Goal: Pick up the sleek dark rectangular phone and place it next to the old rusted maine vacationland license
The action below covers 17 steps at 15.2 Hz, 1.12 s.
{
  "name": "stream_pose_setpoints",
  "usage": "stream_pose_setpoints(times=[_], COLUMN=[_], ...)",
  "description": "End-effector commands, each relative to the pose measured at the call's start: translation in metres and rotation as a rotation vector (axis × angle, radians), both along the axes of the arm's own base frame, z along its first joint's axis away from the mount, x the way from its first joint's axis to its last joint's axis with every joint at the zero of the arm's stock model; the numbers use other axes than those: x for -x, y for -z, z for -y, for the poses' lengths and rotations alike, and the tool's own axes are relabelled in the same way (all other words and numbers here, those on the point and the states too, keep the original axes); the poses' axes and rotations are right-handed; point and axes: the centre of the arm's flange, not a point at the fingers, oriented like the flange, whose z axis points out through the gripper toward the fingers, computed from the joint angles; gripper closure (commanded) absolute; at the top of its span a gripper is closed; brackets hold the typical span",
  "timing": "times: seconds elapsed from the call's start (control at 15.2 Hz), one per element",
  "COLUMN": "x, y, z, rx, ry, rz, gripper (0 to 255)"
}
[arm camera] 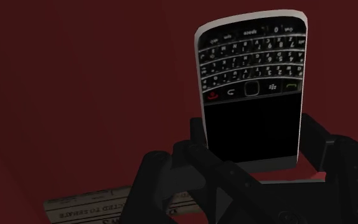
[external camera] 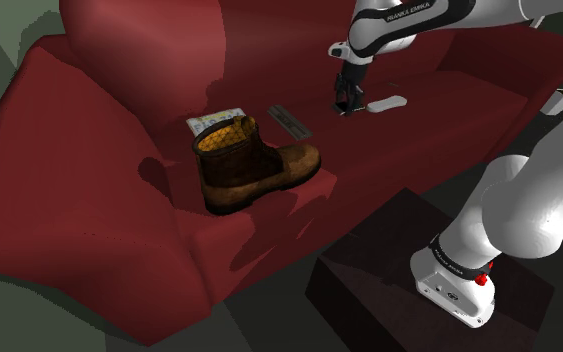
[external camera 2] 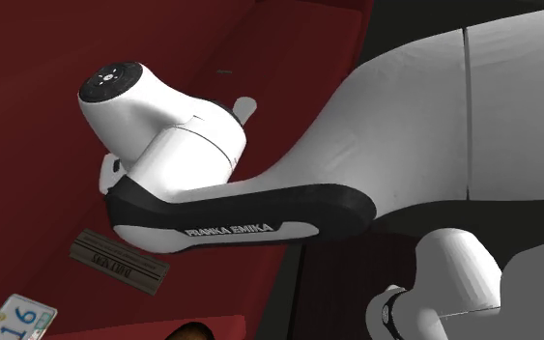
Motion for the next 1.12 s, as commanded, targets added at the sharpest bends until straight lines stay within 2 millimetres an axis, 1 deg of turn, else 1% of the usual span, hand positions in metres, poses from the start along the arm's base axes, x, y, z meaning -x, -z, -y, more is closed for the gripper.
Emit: stream_pose_setpoints(times=[0.0, 1.06], x=[-0.014, -0.093], y=[0.001, 0.001], z=[-0.028, -0.223], rx=[0.000, 0.000], ry=[0.001, 0.001], rz=[0.000, 0.000], gripper=[255, 255])
